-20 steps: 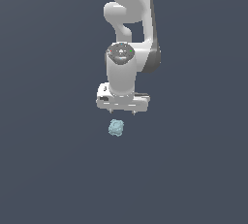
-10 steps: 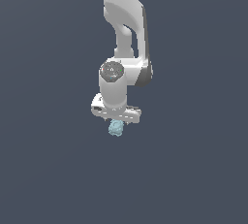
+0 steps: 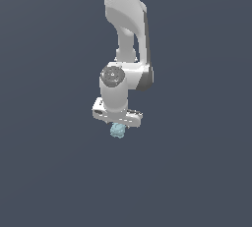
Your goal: Pick up the object and move it to a goal position.
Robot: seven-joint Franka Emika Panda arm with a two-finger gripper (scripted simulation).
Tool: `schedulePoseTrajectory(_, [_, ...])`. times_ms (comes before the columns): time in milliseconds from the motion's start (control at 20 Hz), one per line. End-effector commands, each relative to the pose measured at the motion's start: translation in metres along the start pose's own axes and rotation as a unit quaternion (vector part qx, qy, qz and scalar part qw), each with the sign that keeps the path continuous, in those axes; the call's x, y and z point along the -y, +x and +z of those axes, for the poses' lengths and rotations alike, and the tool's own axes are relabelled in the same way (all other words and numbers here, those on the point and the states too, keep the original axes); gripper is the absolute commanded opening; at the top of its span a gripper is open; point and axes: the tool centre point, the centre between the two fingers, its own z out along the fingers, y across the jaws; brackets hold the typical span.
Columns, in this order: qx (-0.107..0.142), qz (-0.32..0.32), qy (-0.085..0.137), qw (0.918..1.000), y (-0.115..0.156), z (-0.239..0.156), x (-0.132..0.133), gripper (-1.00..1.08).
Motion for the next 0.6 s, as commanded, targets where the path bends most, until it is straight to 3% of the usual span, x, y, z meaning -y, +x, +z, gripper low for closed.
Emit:
schedulePoseTrajectory(0, [0.000, 0.000, 0.000, 1.0000, 0.000, 0.009, 0.000, 1.00])
schedulePoseTrajectory(550, [0.000, 0.001, 0.000, 1.0000, 0.000, 0.046, 0.000, 1.00])
